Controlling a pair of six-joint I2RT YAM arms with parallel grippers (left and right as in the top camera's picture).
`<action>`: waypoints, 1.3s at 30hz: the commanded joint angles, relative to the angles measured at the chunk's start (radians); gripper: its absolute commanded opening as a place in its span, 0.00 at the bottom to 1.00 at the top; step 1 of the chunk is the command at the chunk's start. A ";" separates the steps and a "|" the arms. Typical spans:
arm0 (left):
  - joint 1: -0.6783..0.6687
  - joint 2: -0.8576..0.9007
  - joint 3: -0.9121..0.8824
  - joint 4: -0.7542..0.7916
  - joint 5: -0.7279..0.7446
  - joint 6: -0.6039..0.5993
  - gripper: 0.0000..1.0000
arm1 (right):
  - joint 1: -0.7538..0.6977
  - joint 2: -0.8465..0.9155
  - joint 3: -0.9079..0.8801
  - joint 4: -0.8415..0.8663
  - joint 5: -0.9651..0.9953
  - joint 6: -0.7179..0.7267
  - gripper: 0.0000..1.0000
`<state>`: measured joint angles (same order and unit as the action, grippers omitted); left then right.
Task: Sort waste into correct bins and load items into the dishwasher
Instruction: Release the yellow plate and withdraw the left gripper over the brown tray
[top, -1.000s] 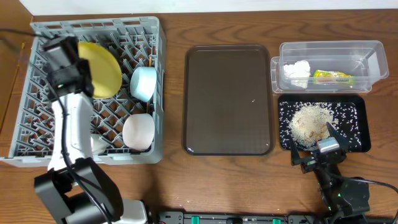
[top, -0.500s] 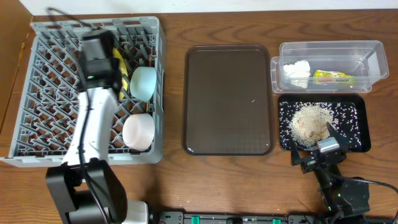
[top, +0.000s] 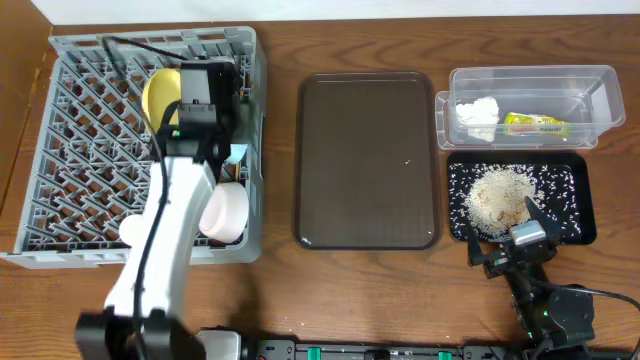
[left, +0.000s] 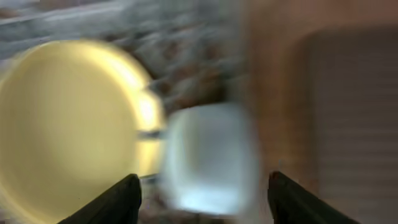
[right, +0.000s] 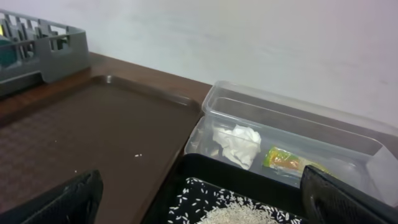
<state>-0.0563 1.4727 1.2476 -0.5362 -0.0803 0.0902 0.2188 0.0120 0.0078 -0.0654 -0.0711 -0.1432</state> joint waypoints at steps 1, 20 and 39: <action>-0.053 -0.027 0.005 0.003 0.316 -0.190 0.66 | 0.009 -0.005 -0.002 -0.002 0.000 -0.011 0.99; -0.271 0.031 0.005 0.049 0.406 -0.250 0.67 | 0.009 -0.005 -0.002 -0.002 0.000 -0.011 0.99; -0.209 -0.050 0.004 -0.080 0.374 -0.283 0.92 | 0.009 -0.005 -0.002 -0.002 0.000 -0.011 0.99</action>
<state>-0.3161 1.4944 1.2476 -0.6052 0.3107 -0.1844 0.2188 0.0120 0.0078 -0.0654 -0.0711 -0.1432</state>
